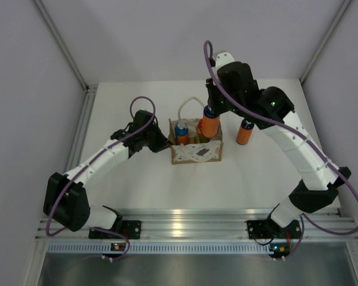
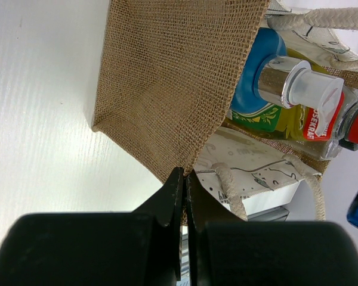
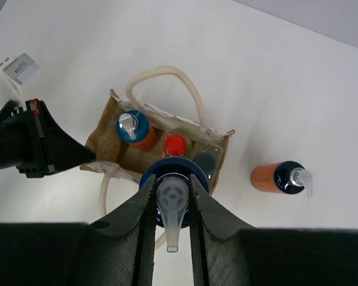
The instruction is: Take the personal care products out of the canvas bag
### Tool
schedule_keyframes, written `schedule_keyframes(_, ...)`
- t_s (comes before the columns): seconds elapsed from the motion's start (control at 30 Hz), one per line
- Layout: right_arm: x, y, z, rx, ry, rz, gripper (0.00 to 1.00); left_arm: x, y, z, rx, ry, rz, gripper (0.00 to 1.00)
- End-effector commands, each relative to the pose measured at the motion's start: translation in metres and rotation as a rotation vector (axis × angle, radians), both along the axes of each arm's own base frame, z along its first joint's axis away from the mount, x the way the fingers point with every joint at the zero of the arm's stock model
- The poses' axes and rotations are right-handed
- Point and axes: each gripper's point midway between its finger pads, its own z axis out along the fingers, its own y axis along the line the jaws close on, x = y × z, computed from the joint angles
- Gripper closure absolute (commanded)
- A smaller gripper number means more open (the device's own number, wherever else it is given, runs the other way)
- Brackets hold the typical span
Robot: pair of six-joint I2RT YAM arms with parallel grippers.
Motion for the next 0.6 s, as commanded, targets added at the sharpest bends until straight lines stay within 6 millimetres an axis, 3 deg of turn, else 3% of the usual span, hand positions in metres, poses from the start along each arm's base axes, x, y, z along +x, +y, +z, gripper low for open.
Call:
schedule_keyframes(0.0,-0.007,-0.037,0.052,0.106,-0.122,-0.086,1.00,0.004,0.003,0.008,0.001,-0.033,0.024,1.00)
schedule_keyframes(0.07,-0.007,-0.053,0.052,0.110,-0.126,-0.121,1.00,0.003,0.003,0.010,-0.001,-0.037,0.024,1.00)
schedule_keyframes(0.3,0.004,-0.109,0.024,0.068,-0.079,-0.256,1.00,0.003,0.003,0.010,-0.004,-0.037,0.021,1.00)
schedule_keyframes(0.4,0.007,-0.122,0.009,0.050,-0.059,-0.285,1.00,0.002,0.002,0.010,-0.006,-0.035,0.016,1.00)
schedule_keyframes(0.43,0.007,-0.124,0.012,0.066,-0.077,-0.284,1.00,0.002,0.002,0.010,-0.005,-0.035,0.015,1.00)
schedule_keyframes(0.5,0.010,-0.131,-0.007,0.050,-0.054,-0.309,1.00,0.003,0.002,0.010,-0.003,-0.035,0.014,1.00)
schedule_keyframes(0.53,0.010,-0.134,-0.004,0.070,-0.078,-0.321,1.00,0.003,0.002,0.010,-0.004,-0.036,0.015,1.00)
schedule_keyframes(0.57,0.011,-0.137,-0.019,0.052,-0.056,-0.331,1.00,0.003,0.001,0.010,-0.005,-0.033,0.014,1.00)
